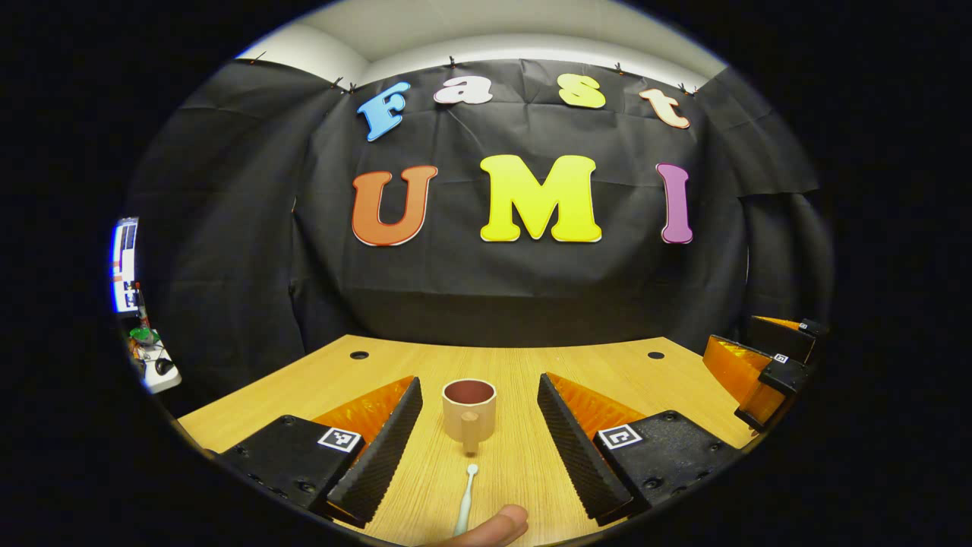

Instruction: Put the toothbrush and toothpaste on the desktop into the cup, then pick up the cup and place it on the coaster on the desktop.

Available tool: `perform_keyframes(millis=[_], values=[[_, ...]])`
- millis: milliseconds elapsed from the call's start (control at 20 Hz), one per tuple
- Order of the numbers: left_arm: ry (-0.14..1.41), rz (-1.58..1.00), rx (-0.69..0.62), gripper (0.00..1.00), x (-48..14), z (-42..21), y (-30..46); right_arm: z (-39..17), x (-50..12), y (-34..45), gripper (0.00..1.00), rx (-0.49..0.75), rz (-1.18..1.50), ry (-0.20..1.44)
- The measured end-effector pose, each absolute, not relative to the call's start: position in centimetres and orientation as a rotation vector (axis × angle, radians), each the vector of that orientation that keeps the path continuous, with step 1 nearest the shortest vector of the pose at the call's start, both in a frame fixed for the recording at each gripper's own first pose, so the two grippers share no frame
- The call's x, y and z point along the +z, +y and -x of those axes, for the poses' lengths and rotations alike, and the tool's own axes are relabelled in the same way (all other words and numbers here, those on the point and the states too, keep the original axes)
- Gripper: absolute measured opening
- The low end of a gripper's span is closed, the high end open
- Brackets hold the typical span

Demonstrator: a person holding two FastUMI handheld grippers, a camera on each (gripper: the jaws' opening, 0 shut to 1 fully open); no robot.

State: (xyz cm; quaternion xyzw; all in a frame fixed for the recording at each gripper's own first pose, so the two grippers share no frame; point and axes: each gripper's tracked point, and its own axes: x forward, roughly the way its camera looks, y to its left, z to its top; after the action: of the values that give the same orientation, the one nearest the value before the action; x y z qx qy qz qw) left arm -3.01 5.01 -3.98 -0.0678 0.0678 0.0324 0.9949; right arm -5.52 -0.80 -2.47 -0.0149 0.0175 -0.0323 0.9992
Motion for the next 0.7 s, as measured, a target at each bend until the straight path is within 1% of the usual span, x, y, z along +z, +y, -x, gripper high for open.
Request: perform_keyframes(millis=[200,250,400,550,600,700], values=[[0.246,0.185,0.051,0.98,-8.4,3.2,5.2,6.0,-4.4,-1.1,0.98,-0.068,0.026,0.064],[0.262,0.178,0.055,0.98,-9.3,3.2,5.5,6.1,-5.1,-1.0,0.95,-0.067,0.028,0.075],[0.333,0.178,0.054,0.98,-12.6,2.9,5.9,6.5,-7.0,-0.8,0.95,-0.064,0.033,0.115],[0.436,0.198,0.026,0.97,-16.0,3.2,5.1,7.1,-9.3,-0.1,0.95,-0.045,0.038,0.163],[0.466,0.187,0.019,0.97,-17.0,3.3,4.9,7.1,-9.9,0.1,0.98,-0.040,0.040,0.175],[0.516,0.143,0.014,0.97,-18.6,3.6,5.0,7.4,-11.2,0.3,0.98,-0.028,0.040,0.202]])
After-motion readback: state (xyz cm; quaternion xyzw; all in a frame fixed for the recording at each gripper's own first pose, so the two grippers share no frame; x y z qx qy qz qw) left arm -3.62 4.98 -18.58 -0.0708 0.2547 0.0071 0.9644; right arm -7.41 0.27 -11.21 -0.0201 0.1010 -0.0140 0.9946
